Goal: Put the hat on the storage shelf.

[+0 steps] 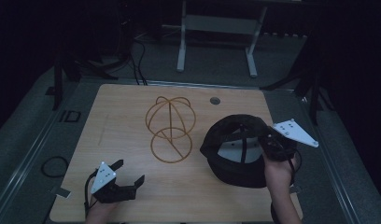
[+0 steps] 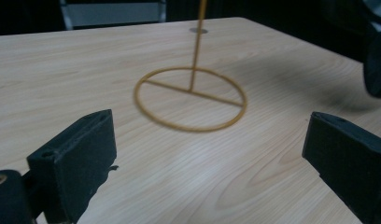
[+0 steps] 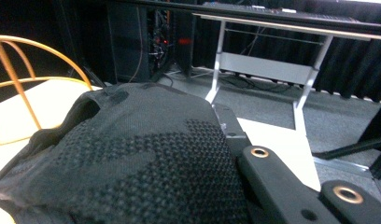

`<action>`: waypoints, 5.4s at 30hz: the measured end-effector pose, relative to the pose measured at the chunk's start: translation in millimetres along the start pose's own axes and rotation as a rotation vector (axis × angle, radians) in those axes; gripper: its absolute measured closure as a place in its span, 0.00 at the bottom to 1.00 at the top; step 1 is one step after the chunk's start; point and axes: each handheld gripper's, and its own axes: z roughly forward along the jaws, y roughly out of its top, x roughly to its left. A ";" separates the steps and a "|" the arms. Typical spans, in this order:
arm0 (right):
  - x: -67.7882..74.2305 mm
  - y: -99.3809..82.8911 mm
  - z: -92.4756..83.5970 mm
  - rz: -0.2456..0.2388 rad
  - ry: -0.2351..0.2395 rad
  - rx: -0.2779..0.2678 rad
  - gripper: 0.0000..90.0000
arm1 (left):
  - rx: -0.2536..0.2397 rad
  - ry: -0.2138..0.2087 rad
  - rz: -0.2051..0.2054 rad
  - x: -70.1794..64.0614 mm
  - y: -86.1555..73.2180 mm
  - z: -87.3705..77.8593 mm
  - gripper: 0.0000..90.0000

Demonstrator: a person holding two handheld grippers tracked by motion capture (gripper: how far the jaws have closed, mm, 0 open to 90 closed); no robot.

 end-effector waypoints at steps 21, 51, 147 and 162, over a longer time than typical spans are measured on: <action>8.0 -5.8 -13.9 0.003 0.062 -0.015 0.99 | 0.012 -0.176 0.103 -57.5 45.1 46.2 0.07; 55.6 -1.2 -32.7 -0.106 0.264 -0.041 0.99 | -0.032 -0.335 0.136 -95.1 93.5 67.7 0.32; 73.5 -16.0 -48.3 -0.420 0.700 -0.004 0.45 | -0.282 -0.576 0.291 -72.7 138.2 17.4 0.99; 78.8 -16.0 -44.1 -0.441 0.734 -0.008 0.91 | -0.271 -0.590 0.293 -75.6 138.6 19.8 0.99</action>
